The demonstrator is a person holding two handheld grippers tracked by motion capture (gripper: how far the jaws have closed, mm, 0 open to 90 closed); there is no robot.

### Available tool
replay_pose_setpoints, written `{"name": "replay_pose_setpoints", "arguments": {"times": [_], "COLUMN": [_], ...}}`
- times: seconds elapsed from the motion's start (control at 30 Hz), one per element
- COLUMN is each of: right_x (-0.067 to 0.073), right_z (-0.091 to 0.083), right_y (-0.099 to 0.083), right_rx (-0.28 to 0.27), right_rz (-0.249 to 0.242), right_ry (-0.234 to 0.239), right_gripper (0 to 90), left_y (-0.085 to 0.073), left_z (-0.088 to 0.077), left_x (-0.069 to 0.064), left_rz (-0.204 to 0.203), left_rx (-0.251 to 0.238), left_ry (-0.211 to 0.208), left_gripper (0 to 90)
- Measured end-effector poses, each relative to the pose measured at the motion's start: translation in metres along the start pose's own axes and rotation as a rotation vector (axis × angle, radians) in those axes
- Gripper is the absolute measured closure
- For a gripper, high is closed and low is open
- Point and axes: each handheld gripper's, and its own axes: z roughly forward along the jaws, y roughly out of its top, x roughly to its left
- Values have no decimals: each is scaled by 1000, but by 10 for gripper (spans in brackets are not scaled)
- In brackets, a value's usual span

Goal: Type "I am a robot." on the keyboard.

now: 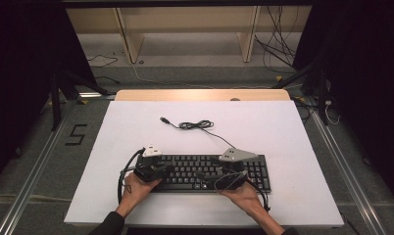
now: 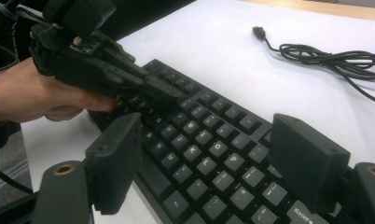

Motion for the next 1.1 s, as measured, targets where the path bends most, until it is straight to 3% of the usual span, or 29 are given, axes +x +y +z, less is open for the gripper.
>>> {"name": "replay_pose_setpoints", "arguments": {"times": [0.43,0.57,0.8,1.1], "right_x": [0,1,0,-2], "right_z": [1,1,2,1], "right_y": [0,-1,-1,-1], "right_rx": [1,1,5,19], "right_rz": [-2,-4,-5,-2], "right_ry": [0,1,0,-8], "right_gripper": [269,269,269,304], "left_y": [3,3,2,-4], "left_z": [-24,-29,-39,-50], "left_x": [6,9,10,9], "left_rz": [-41,-64,-82,-98], "left_rx": [-92,-117,-149,-208], "left_ry": [-16,-30,-53,-67], "left_gripper": [776,691,459,345]}}
